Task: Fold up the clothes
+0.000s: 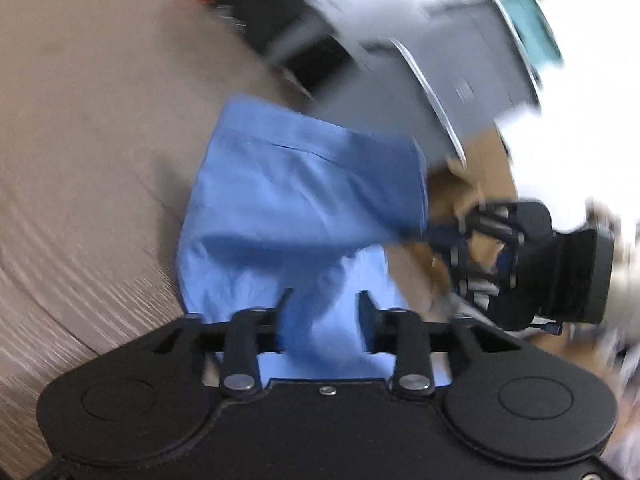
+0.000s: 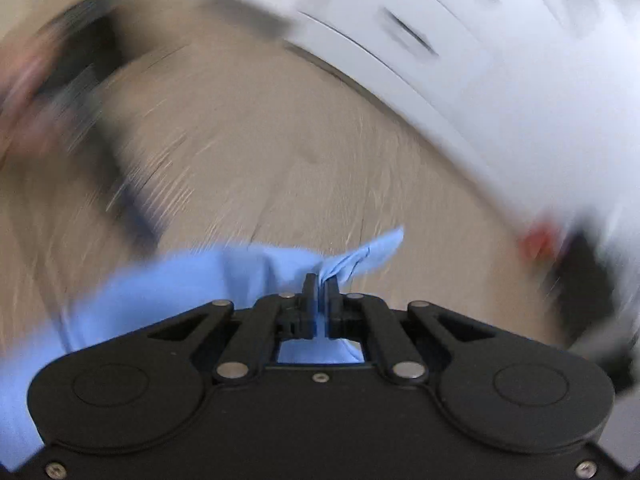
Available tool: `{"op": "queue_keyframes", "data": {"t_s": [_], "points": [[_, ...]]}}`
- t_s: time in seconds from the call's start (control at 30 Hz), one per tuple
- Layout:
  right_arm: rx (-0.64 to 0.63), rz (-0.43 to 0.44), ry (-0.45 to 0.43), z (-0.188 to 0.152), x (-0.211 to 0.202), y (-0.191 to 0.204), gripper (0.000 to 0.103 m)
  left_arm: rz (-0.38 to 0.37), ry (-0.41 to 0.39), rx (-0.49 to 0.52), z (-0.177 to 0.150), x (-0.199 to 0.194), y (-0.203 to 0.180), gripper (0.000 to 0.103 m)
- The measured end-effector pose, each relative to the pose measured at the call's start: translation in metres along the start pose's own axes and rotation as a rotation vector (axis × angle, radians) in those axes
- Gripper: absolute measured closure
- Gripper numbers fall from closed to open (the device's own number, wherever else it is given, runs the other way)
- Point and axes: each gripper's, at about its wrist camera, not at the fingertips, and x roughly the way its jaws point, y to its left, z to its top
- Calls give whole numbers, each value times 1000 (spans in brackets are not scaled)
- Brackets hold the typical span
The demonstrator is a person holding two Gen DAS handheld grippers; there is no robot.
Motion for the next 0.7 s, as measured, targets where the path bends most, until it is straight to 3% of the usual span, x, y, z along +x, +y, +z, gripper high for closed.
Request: {"op": "queue_keyframes", "data": {"t_s": [0.1,0.2,0.33,0.37,0.4,0.43,0.53,0.6,0.7], "points": [[-223,-15,30,-42,-31,92,99,0,96,161,-7,1,-12,43],[-339,4,60,-74,-33,141,97,53,163,338,-13,6,-19,41],[-343,9,84,-85,-30,160,68,88,254,478,-20,15,-22,41],[-342,19,90,-84,-32,160,46,75,266,484,-22,17,-23,40],[-341,22,92,-82,-35,158,37,57,269,467,-22,21,-22,40],[-319,18,88,-78,-41,155,32,48,264,449,-19,27,-20,39],[-169,80,126,-60,-52,134,32,64,242,361,-16,38,-8,39],[-12,109,153,-51,-41,116,32,63,242,301,-5,50,-4,39],[314,179,215,-38,-9,72,32,62,244,295,-4,54,-2,39]]}}
